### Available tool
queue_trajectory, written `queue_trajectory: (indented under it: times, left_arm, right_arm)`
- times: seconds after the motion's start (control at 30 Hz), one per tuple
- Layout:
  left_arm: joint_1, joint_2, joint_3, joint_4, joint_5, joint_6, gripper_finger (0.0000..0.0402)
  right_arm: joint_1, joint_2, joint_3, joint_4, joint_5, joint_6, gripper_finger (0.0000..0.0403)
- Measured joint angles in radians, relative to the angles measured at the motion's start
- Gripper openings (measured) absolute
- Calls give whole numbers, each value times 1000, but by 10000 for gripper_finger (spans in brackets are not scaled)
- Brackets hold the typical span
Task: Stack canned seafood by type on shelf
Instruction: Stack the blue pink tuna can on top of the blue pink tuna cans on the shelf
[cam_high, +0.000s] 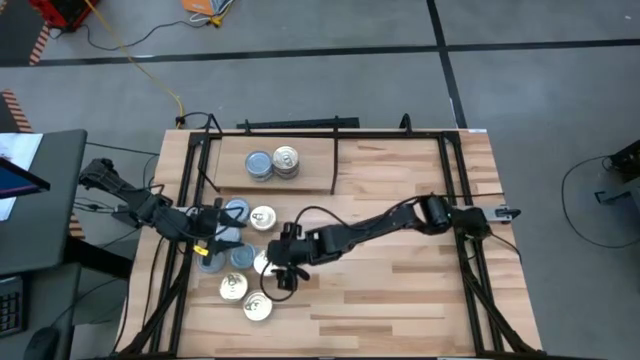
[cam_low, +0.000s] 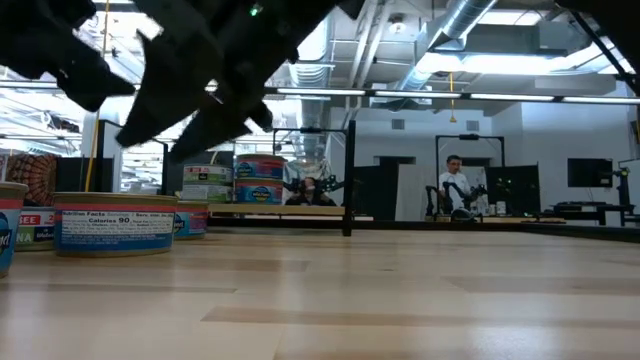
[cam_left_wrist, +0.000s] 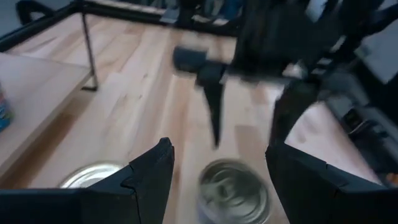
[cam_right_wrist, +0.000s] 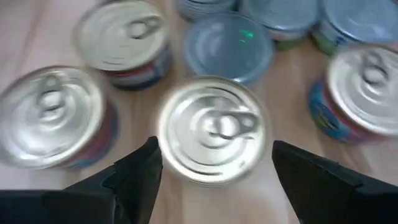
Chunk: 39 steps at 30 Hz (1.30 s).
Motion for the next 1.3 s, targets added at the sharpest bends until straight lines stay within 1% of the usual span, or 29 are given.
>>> queue_trajectory:
  times: [0.17, 0.23, 0.33, 0.53, 0.7, 0.9, 1.07, 1.17, 1.3]
  left_arm:
    - [0, 1, 0, 27, 36, 0, 242]
    - [0, 4, 0, 26, 36, -1, 242]
    - [0, 6, 0, 25, 35, 0, 242]
    - [0, 6, 0, 20, 36, 11, 242]
    - [0, 6, 0, 18, 35, 26, 242]
    - [0, 7, 0, 17, 36, 21, 242]
    - [0, 6, 0, 16, 41, 17, 242]
    - [0, 6, 0, 15, 63, 14, 242]
    - [0, 7, 0, 10, 102, -15, 242]
  right_arm:
    - [5, 17, 1, -21, 77, 69, 330]
    - [5, 45, 1, 2, 78, 74, 330]
    - [6, 67, 1, -33, 78, 93, 330]
    - [6, 49, 7, -241, 83, 163, 330]
    - [7, 28, 4, -401, 120, 197, 330]
    - [-3, 31, -5, -560, 193, 257, 330]
    - [-19, 7, -2, -680, 205, 316, 330]
    - [-10, -24, -2, -671, 205, 359, 330]
    - [40, -71, 0, -659, 204, 425, 330]
